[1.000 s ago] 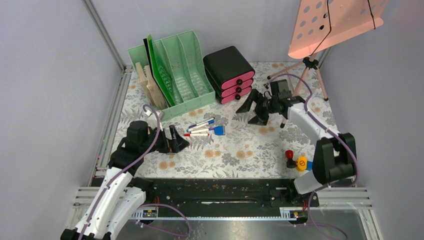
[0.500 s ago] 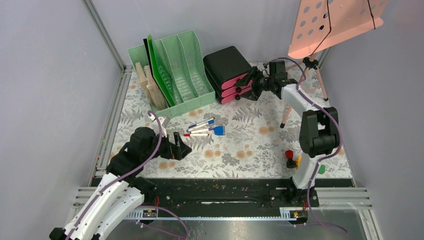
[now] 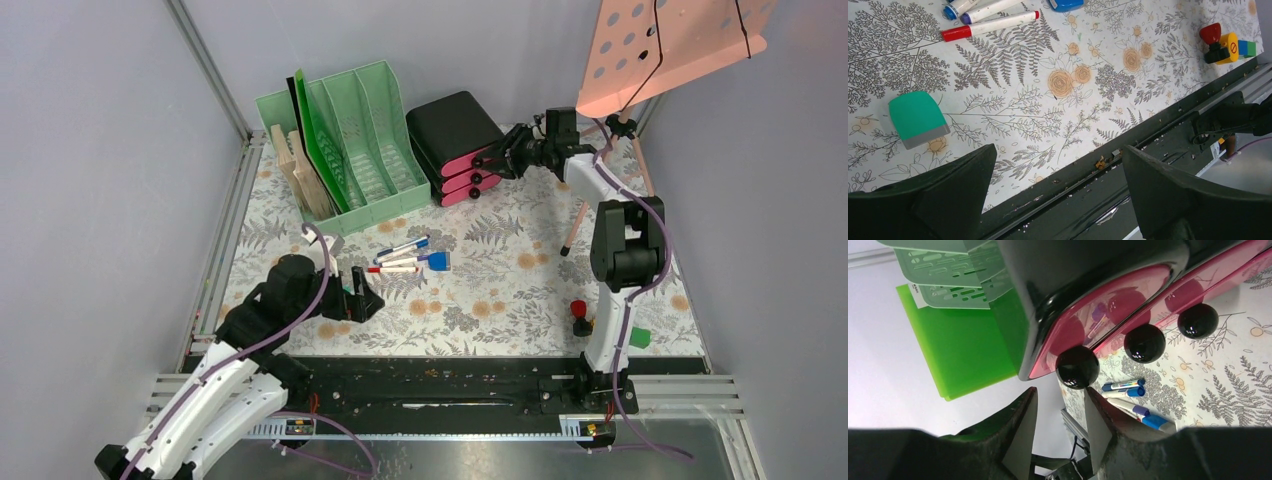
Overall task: Organize the desk
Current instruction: Move the storage box to the center of the board.
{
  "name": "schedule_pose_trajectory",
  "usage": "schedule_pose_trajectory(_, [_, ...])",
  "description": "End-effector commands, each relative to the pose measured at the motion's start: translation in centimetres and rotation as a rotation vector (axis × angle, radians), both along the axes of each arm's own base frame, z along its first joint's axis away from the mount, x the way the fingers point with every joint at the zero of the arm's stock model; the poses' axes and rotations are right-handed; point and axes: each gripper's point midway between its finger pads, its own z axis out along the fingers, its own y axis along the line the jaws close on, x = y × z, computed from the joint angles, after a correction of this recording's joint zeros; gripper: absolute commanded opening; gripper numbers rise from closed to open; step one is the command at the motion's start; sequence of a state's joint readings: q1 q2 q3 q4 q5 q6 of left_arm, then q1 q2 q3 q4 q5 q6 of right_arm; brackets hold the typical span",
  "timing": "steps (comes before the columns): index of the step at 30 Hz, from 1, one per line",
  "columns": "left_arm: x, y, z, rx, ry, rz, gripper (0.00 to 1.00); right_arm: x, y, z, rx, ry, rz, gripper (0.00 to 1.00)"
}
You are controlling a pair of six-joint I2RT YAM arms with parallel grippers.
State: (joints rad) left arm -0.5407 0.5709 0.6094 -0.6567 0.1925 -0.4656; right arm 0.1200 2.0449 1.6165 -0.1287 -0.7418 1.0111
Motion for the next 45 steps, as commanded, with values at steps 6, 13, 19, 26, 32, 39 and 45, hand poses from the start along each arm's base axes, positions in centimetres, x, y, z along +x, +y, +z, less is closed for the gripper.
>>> schedule_pose_trajectory(6, [0.7,-0.2,1.8,-0.006,-0.048,0.020,0.99,1.6,-0.1,-1.0,0.000,0.001,-0.008,0.44])
schedule_pose_trajectory(13, [0.7,-0.2,1.6,0.000,-0.039,0.017,0.99,2.3,0.1,-1.8,-0.002,0.011,-0.014,0.38])
schedule_pose_trajectory(19, [0.7,-0.2,1.5,0.001,-0.039,0.017,0.99,1.8,0.7,-2.9,-0.015,0.030,-0.005,0.20])
schedule_pose_trajectory(26, [0.7,-0.1,1.6,0.003,-0.045,0.025,0.99,-0.5,1.1,-3.3,-0.052,0.019,0.009,0.01])
schedule_pose_trajectory(32, [0.8,-0.1,1.6,0.004,-0.045,0.029,0.99,-3.1,1.6,-3.1,-0.064,0.006,0.017,0.00])
schedule_pose_trajectory(39, [0.8,0.0,1.6,0.008,-0.042,0.033,0.99,-5.0,3.2,-3.7,-0.067,0.009,0.053,0.00])
schedule_pose_trajectory(45, [0.9,0.1,1.6,0.010,-0.044,0.044,0.99,-5.9,3.1,-2.9,-0.083,-0.032,0.070,0.16])
